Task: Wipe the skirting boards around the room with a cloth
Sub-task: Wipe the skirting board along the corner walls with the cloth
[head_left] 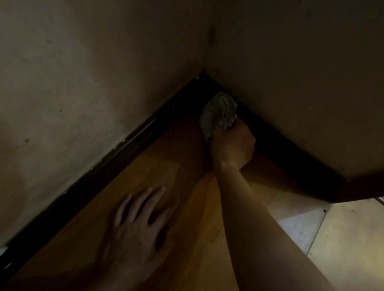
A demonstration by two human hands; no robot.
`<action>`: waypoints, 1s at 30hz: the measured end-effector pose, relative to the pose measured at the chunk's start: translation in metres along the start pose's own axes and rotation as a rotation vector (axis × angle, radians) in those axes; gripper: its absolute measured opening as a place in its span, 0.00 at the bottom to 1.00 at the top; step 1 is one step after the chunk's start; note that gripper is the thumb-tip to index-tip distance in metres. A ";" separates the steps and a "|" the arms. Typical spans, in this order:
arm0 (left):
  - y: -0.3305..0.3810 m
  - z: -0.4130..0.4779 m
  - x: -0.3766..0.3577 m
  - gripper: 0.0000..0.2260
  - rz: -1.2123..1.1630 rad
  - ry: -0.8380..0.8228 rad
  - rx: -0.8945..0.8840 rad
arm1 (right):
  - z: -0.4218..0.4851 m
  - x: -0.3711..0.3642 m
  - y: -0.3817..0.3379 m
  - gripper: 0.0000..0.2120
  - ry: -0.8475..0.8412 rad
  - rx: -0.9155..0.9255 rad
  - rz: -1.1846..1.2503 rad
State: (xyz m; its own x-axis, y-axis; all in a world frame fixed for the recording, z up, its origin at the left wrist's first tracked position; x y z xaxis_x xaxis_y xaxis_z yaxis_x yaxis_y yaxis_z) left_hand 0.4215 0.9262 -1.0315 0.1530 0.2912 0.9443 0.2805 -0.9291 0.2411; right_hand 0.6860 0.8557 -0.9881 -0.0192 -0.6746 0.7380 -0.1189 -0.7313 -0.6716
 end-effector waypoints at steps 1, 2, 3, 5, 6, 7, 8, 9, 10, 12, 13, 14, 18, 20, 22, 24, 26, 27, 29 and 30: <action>0.000 0.000 0.000 0.29 -0.006 0.003 -0.001 | 0.000 0.001 0.008 0.15 0.007 -0.023 -0.003; 0.000 0.001 0.001 0.29 -0.014 0.002 0.000 | 0.000 0.002 0.016 0.15 0.016 -0.048 -0.006; 0.000 0.001 0.002 0.29 -0.020 0.000 0.000 | 0.000 0.003 0.022 0.15 0.026 -0.064 -0.007; 0.001 0.003 0.003 0.28 -0.026 0.001 -0.008 | 0.002 0.003 0.020 0.16 0.040 -0.051 -0.003; 0.002 0.002 0.002 0.27 -0.028 -0.004 -0.008 | 0.002 0.003 0.017 0.16 0.040 -0.037 -0.003; 0.002 0.002 0.002 0.26 -0.027 -0.009 -0.004 | 0.003 0.004 0.016 0.17 0.039 -0.032 -0.005; 0.002 0.002 0.003 0.26 -0.021 -0.017 -0.001 | 0.003 0.007 0.019 0.17 0.042 -0.039 -0.006; 0.003 0.005 0.003 0.27 0.007 -0.031 -0.014 | 0.003 0.012 0.026 0.18 0.054 -0.060 -0.012; 0.004 0.011 0.002 0.28 0.039 -0.062 -0.048 | 0.003 0.021 0.037 0.17 0.072 -0.086 -0.022; 0.013 0.024 0.002 0.29 0.088 -0.152 -0.157 | 0.001 0.037 0.058 0.16 0.112 -0.120 -0.022; 0.020 0.030 0.004 0.29 0.105 -0.187 -0.223 | -0.001 0.043 0.065 0.15 0.126 -0.123 -0.015; 0.027 0.036 0.006 0.30 0.119 -0.223 -0.285 | -0.002 0.047 0.069 0.14 0.131 -0.123 -0.009; 0.041 0.061 0.012 0.32 0.251 -0.299 -0.463 | -0.001 0.037 0.057 0.16 0.083 -0.115 0.002; 0.042 0.071 0.014 0.32 0.256 -0.276 -0.470 | 0.000 0.031 0.050 0.21 0.061 -0.125 0.002; 0.042 0.074 0.010 0.31 0.221 -0.240 -0.442 | -0.001 0.037 0.053 0.24 0.083 -0.134 0.004; 0.040 0.072 0.005 0.30 0.177 -0.173 -0.407 | -0.003 0.047 0.064 0.22 0.148 -0.132 0.020; 0.039 0.071 0.005 0.28 0.155 -0.100 -0.402 | -0.002 0.049 0.067 0.19 0.177 -0.110 0.028; 0.040 0.071 0.006 0.28 0.148 -0.076 -0.408 | -0.001 0.046 0.062 0.20 0.160 -0.091 0.018; 0.041 0.072 0.007 0.28 0.130 -0.045 -0.422 | 0.002 0.038 0.052 0.22 0.102 -0.062 -0.007; 0.041 0.072 0.008 0.28 0.121 -0.035 -0.424 | 0.004 0.037 0.051 0.23 0.086 -0.056 -0.021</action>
State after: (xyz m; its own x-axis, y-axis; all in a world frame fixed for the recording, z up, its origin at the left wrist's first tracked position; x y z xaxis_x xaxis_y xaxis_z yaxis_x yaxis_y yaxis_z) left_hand 0.5023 0.9069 -1.0302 0.1951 0.1749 0.9651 -0.1535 -0.9664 0.2062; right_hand 0.6829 0.7937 -0.9953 -0.1009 -0.6467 0.7561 -0.1750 -0.7366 -0.6533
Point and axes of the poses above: each hand's wrist, its own z-axis towards the middle knuckle, its own x-axis out of the back of the hand, y = z × x, the point moved 10 cm from there along z, towards the middle knuckle, and after that the axes turned 5 degrees about -x, right-handed, at the moved point
